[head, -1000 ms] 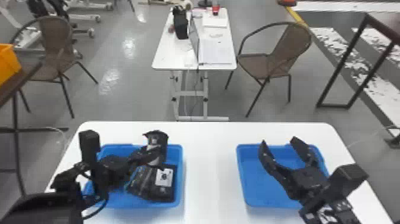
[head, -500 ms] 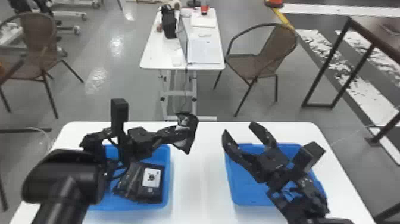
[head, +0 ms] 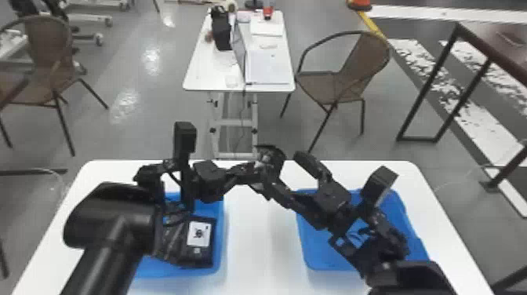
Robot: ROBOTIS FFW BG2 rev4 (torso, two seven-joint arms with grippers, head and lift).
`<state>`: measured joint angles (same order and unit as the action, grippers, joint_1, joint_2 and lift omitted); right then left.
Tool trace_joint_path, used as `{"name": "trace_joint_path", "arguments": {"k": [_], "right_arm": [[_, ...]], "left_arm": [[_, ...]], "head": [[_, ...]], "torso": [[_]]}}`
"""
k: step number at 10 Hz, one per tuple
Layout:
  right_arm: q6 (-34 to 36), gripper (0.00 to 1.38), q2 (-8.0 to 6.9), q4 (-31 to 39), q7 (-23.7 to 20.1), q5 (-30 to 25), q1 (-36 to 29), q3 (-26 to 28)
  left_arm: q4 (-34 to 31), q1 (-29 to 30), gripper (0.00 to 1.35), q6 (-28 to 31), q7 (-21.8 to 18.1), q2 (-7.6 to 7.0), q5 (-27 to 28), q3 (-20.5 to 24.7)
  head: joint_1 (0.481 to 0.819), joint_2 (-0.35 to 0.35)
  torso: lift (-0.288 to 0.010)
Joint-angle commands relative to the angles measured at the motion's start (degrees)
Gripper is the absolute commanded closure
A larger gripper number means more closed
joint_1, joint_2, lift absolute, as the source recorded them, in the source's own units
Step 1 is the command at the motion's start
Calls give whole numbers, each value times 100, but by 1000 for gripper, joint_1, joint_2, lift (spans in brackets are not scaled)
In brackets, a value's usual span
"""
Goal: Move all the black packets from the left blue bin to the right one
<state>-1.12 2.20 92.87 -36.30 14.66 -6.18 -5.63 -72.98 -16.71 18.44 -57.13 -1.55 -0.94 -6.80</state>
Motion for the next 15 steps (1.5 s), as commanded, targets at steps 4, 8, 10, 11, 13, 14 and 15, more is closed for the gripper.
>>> {"name": "trace_joint_path", "arguments": {"k": [4,8,10,11,13,14,15], "right_arm": [[16,200,-62,-840,-272,-69,689,-316],[-213,200,-53,-963,-131,-271,785,264],[-178,200,-44,-1130,-131,-324,864,264],[-186,200,-44,-1218,-123,-298,882,282],[-257,200,-44,-1227,-96,-394,908,475],[-266,200,-35,-1236,-88,-465,961,616],[-274,200,-27,-1227,-88,-508,996,739]], "left_arm": [[82,-52,1207,-51,-62,146,-363,-190],[38,-34,1207,-51,-141,169,-442,-357],[-15,-43,1207,-43,-176,169,-468,-419],[-41,-17,1207,-25,-176,169,-468,-428],[-164,54,1205,36,-211,169,-477,-428],[-252,106,1205,80,-220,155,-495,-428],[-358,177,1207,124,-220,119,-503,-410]], "head": [[695,-37],[695,-93],[695,-122],[695,-125],[695,-134],[695,-143],[695,-153]], "torso": [[0],[0],[0],[0],[0],[0],[0]]}}
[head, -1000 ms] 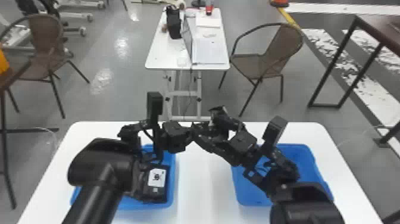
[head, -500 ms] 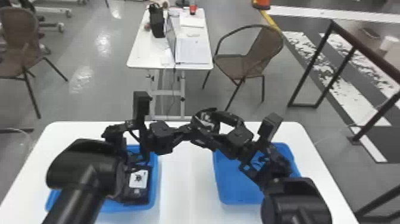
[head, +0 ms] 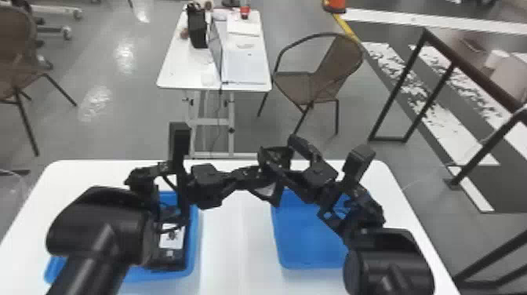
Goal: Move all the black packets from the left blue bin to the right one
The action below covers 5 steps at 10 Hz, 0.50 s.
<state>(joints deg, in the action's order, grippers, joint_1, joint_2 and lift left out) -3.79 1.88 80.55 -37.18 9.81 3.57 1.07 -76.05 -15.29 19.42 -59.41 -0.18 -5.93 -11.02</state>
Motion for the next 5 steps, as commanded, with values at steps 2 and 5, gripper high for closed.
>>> {"name": "trace_joint_path", "arguments": {"k": [2,5], "right_arm": [[150,200,76,39,0,161,-5,174],[484,782,93,-145,-53,820,-23,-124]], "left_arm": [[-182,132,1207,70,8,-61,-5,100],[-191,114,1205,0,8,-26,57,187]], "head": [[695,-173],[695,-170]], "torso": [[0],[0]]}}
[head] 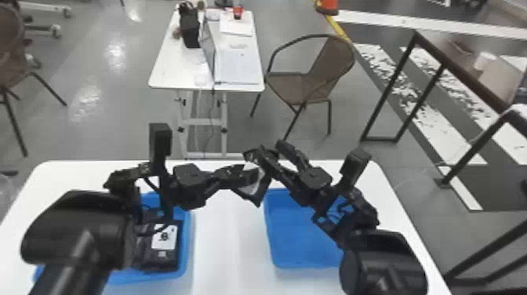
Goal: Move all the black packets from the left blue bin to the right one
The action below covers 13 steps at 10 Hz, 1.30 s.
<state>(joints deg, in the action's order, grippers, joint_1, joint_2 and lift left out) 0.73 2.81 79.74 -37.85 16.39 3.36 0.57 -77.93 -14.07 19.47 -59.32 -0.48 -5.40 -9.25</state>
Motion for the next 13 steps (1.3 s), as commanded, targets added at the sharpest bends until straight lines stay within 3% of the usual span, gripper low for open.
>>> {"name": "trace_joint_path", "arguments": {"k": [1,2,4,5,6,8,9,10,11,13], "right_arm": [[165,995,0,-73,-117,234,25,-127],[-55,1299,-9,-108,-152,295,25,-153],[-213,1280,-26,-205,-337,682,7,-162],[-222,1280,-18,-240,-389,901,-10,-224],[-336,1280,-35,-328,-389,1288,-37,-294],[-380,1280,-18,-275,-389,1323,-37,-241],[-389,1280,-18,-284,-381,1297,-10,-110],[-380,1280,-9,-363,-372,1227,42,75],[-389,1280,18,-539,-372,1077,121,312],[-389,1280,273,-1330,-372,893,306,673]], "left_arm": [[-3,1,1205,-13,8,13,30,28],[-3,9,1207,-22,34,13,39,55],[-3,27,1204,-93,140,22,101,134],[-3,89,1124,-137,280,48,57,257],[-3,194,986,-163,483,48,-119,336],[-3,396,352,-172,773,63,-374,547],[-21,510,148,-172,940,63,-497,670],[-135,686,94,-154,1098,63,-629,828],[-293,880,125,-145,1195,63,-726,1013],[-601,1266,127,-101,1318,48,-787,1391]], "head": [[695,-159],[695,-145],[695,-134],[695,-129],[695,-120],[695,-103],[695,-94],[695,-89],[695,-89],[695,-96]], "torso": [[0],[0],[0],[0],[0],[0],[0],[0],[0],[0]]}}
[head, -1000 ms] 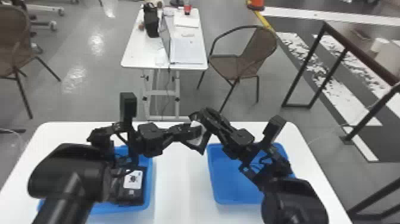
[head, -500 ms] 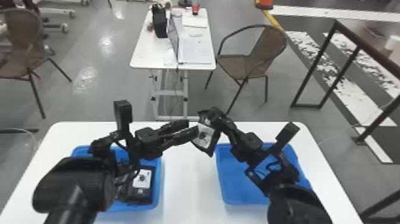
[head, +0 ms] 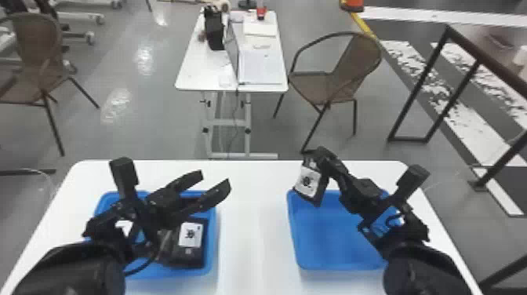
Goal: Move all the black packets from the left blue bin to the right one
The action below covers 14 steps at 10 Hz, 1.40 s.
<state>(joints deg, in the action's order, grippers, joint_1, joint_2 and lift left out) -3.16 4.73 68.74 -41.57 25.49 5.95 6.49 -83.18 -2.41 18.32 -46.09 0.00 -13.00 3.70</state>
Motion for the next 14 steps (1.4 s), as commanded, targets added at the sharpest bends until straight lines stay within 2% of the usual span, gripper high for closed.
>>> {"name": "trace_joint_path", "arguments": {"k": [1,3,5,6,7,8,9,11,12,14], "right_arm": [[-44,1280,221,-704,-1,44,126,116],[-70,1280,362,-1495,-1,-123,257,362],[220,1279,388,-1776,87,-466,337,678],[281,1044,388,-1662,166,-492,319,704],[281,484,388,-1398,228,-378,231,713],[281,67,379,-923,307,-369,117,704],[281,58,344,-317,474,-343,-68,704],[281,243,160,492,597,-44,-305,704],[281,280,107,729,597,114,-402,704],[281,286,81,1116,667,430,-542,704]], "left_arm": [[-199,267,127,13,109,-17,-133,254],[-410,504,125,5,241,-26,-247,579],[-515,645,127,40,294,-26,-203,878],[-559,671,128,172,294,-44,-72,992],[-577,680,128,347,311,-44,166,1071],[-577,680,131,567,320,-26,429,1150],[-577,662,139,910,320,-44,649,1177],[-559,627,185,1683,311,-158,623,1062],[-568,592,196,2140,443,-123,693,1062],[-550,399,197,2756,531,15,1203,1150]], "head": [[695,-106],[695,-113],[695,-119],[695,-116],[695,-114],[695,-106],[695,-100],[695,-94],[695,-91],[695,-88]], "torso": [[0],[0],[0],[0],[0],[0],[0],[0],[0],[0]]}}
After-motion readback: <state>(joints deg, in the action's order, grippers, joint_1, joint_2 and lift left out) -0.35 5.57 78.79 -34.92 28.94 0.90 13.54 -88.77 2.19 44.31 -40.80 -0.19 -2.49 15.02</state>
